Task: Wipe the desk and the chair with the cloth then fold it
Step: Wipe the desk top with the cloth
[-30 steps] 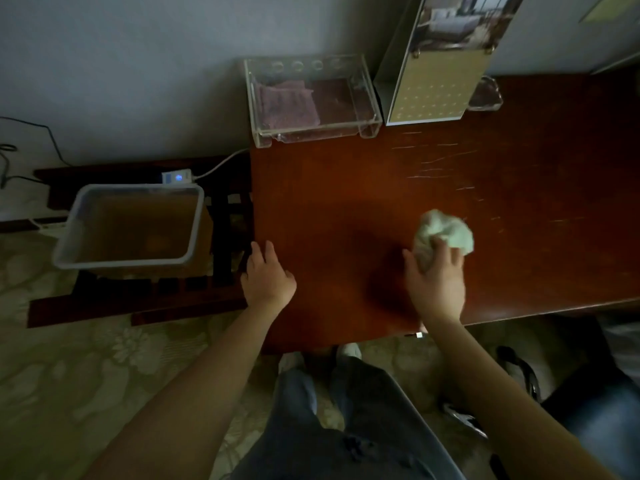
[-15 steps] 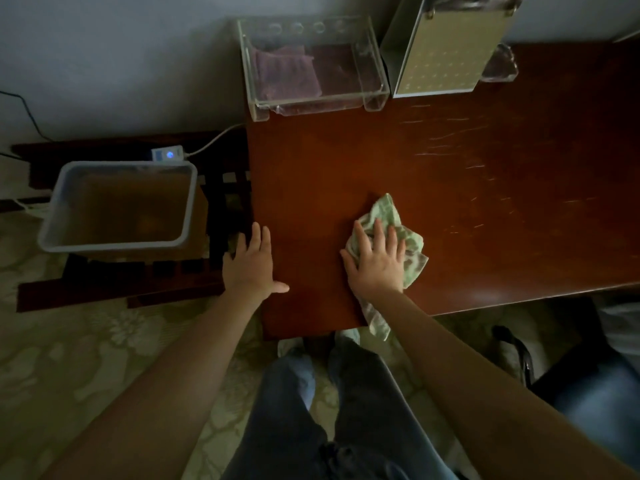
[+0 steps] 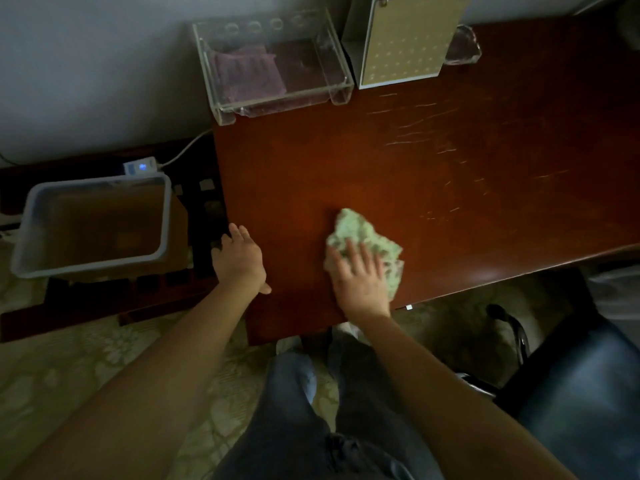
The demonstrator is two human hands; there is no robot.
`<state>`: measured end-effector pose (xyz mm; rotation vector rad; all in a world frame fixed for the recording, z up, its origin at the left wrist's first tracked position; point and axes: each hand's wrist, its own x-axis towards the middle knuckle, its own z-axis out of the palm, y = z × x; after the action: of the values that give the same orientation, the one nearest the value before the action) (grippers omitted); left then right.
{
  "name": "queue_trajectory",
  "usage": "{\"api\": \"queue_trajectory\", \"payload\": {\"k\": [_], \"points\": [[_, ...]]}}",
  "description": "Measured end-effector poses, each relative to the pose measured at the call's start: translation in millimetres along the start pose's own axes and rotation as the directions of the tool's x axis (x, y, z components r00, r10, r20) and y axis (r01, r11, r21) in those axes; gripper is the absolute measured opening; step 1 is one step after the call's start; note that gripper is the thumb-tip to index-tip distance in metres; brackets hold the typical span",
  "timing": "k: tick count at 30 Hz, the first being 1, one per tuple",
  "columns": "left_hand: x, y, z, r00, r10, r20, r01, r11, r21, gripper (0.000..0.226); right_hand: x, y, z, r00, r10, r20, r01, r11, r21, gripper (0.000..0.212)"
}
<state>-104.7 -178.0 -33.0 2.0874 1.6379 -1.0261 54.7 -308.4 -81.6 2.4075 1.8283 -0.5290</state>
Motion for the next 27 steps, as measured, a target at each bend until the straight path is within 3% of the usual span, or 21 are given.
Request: {"api": "queue_trajectory", "payload": {"k": [3, 6, 8, 10, 14, 17, 19, 21, 25, 27], "points": [[-1, -2, 3, 1.0, 0.004, -0.016, -0.004, 1.0, -0.031, 0.133, -1, 63, -12, 0.941, 0.334, -0.046, -0.331, 0.942, 0.057, 0.052], [-2, -7, 7, 0.999, 0.027, -0.032, -0.03, 0.994, -0.101, 0.134, -8, 124, -27, 0.786, 0.615, -0.065, -0.608, 0.787, 0.101, 0.055], [-2, -10, 9, 0.998, 0.043, -0.044, -0.049, 0.989, -0.137, 0.133, -12, 145, -31, 0.749, 0.662, -0.043, -0.653, 0.747, 0.127, 0.054], [-3, -11, 10, 0.997, 0.051, -0.056, -0.058, 0.988, -0.142, 0.133, -13, 145, -32, 0.763, 0.646, -0.036, -0.636, 0.759, 0.141, 0.053], [-3, -7, 9, 0.998, 0.035, -0.055, -0.042, 0.99, -0.135, 0.133, -12, 83, -23, 0.885, 0.466, -0.007, -0.465, 0.883, 0.056, 0.054], [-1, -6, 7, 0.999, 0.021, -0.039, -0.026, 0.992, -0.124, 0.132, -10, 1, -11, 0.991, 0.111, 0.077, -0.109, 0.994, -0.028, 0.058], [0, -7, 10, 0.999, 0.009, -0.044, -0.014, 0.993, -0.119, 0.128, -13, -50, -1, 0.978, -0.145, 0.152, 0.155, 0.986, -0.058, 0.058], [0, -8, 15, 0.996, -0.01, -0.09, 0.0, 0.994, -0.113, 0.117, -18, -78, 6, 0.946, -0.282, 0.159, 0.294, 0.954, -0.055, 0.054], [-4, -10, 19, 0.996, -0.007, -0.089, -0.005, 0.991, -0.137, 0.117, -7, -54, 7, 0.912, -0.39, 0.126, 0.401, 0.912, -0.085, 0.052], [-5, -10, 17, 0.999, 0.002, -0.051, -0.01, 0.988, -0.156, 0.123, 3, -25, -1, 0.933, -0.352, 0.078, 0.358, 0.93, -0.085, 0.053]]}}
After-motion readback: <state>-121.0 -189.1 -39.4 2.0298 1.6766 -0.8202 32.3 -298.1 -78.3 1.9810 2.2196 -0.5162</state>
